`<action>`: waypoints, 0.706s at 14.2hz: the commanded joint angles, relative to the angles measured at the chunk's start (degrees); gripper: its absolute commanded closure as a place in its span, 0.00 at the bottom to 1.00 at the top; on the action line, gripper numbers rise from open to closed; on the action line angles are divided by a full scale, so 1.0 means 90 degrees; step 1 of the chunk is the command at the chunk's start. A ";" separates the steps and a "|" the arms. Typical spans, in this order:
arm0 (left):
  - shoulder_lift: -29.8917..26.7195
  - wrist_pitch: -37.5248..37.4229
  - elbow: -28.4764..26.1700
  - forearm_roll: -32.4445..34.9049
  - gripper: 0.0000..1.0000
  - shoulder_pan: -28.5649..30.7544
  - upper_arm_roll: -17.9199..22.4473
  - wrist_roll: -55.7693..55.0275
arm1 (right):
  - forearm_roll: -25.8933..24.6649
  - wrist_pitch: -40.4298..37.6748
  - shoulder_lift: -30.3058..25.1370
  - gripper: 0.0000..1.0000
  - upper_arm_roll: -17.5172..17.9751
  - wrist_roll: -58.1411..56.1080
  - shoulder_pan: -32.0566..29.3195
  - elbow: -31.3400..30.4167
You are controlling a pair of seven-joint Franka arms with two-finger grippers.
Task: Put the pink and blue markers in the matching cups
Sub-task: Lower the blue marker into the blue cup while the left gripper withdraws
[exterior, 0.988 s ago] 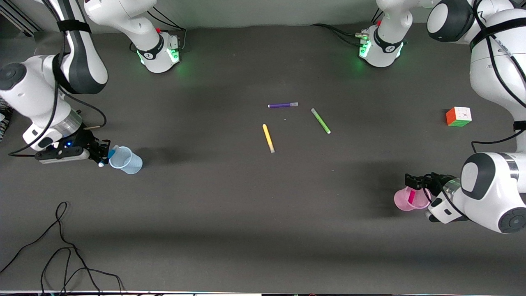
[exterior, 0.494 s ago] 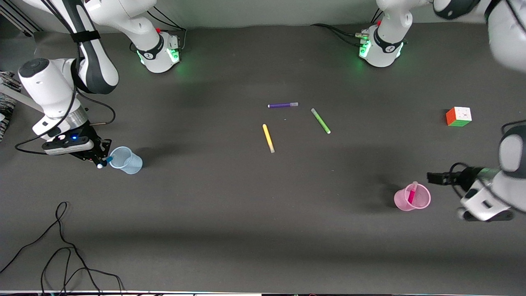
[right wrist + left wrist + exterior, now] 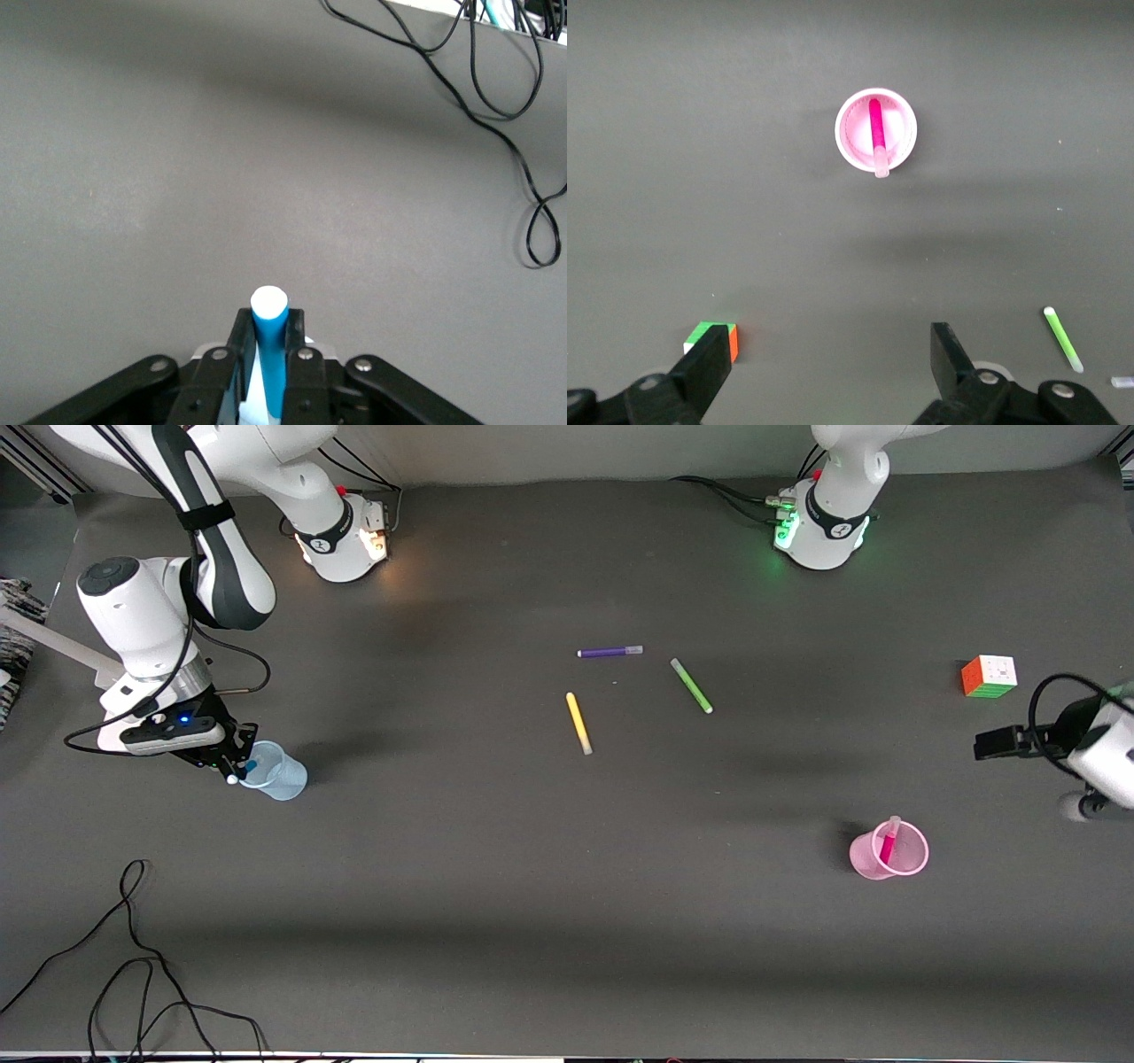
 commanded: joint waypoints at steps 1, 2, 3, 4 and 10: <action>-0.0973 0.0583 -0.1154 0.0026 0.00 0.0042 -0.0001 0.0130 | -0.0072 0.0071 -0.0038 0.00 -0.0076 0.0009 0.0053 -0.0039; -0.1120 0.0584 -0.1262 0.0006 0.00 0.0023 -0.0001 0.0140 | -0.0062 0.0032 -0.0048 0.00 -0.0076 0.0000 0.0053 -0.0030; -0.1218 0.0497 -0.1263 -0.0110 0.00 -0.0093 0.0038 0.0149 | -0.0042 -0.0142 -0.0106 0.00 -0.0076 0.0009 0.0053 0.0009; -0.1306 0.0429 -0.1263 -0.0189 0.00 -0.0346 0.0183 0.0149 | -0.0042 -0.0415 -0.0165 0.00 -0.0067 0.0077 0.0053 0.0097; -0.1688 0.0057 -0.1253 -0.0258 0.00 -0.1703 0.1374 0.0159 | 0.0055 -0.4432 -0.0273 0.00 -0.0028 0.0857 0.0385 0.2436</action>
